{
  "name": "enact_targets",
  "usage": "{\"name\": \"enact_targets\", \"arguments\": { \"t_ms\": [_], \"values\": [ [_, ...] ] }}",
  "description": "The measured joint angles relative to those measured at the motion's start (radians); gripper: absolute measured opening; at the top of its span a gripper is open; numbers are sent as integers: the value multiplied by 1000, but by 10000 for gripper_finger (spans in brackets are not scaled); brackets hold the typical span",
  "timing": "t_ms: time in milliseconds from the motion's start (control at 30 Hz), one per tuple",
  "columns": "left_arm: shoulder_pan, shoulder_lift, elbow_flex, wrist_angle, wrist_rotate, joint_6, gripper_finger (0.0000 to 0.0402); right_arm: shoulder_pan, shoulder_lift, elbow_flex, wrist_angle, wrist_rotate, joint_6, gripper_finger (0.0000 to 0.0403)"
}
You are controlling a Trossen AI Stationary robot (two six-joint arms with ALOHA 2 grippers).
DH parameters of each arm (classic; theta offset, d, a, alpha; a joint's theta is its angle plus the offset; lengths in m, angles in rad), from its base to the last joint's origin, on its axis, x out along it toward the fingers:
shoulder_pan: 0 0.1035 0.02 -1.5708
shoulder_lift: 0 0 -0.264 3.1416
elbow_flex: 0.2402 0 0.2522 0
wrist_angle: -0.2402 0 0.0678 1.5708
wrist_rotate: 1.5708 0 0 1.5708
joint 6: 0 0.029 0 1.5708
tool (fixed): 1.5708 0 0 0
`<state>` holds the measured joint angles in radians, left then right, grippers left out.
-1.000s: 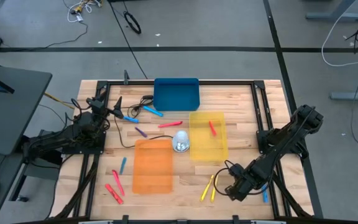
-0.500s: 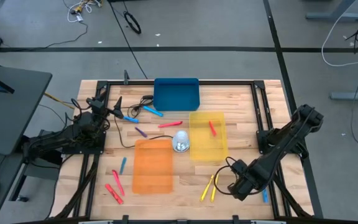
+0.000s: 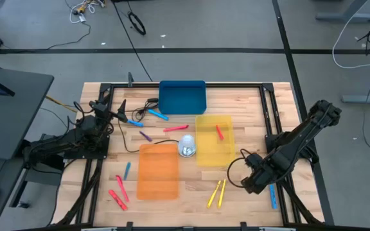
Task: Pick & Place Markers
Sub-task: Put the small green pen into the yellow bin
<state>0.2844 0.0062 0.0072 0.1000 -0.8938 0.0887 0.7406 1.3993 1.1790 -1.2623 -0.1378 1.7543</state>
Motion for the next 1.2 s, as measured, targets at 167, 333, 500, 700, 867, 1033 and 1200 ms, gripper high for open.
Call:
{"name": "enact_targets", "arguments": {
  "t_ms": [167,333,500,700,867,1033,1200],
  "values": [
    [0,0,0,0,0,0,383,-1,-14,0,-14,2,-9,24],
    [0,0,0,0,0,0,383,-1,-15,0,-14,2,-19,24],
    [0,0,0,0,0,0,383,-24,-15,0,-14,14,-9,24],
    [0,0,0,0,0,0,383,-102,-11,0,-3,15,-17,25],
    [0,0,0,0,0,0,383,-177,-1,3,30,15,-17,25],
    [0,0,0,0,0,0,383,-256,38,44,28,17,-38,25],
    [0,0,0,0,0,0,383,-338,70,83,28,17,-66,25]
  ]
}}
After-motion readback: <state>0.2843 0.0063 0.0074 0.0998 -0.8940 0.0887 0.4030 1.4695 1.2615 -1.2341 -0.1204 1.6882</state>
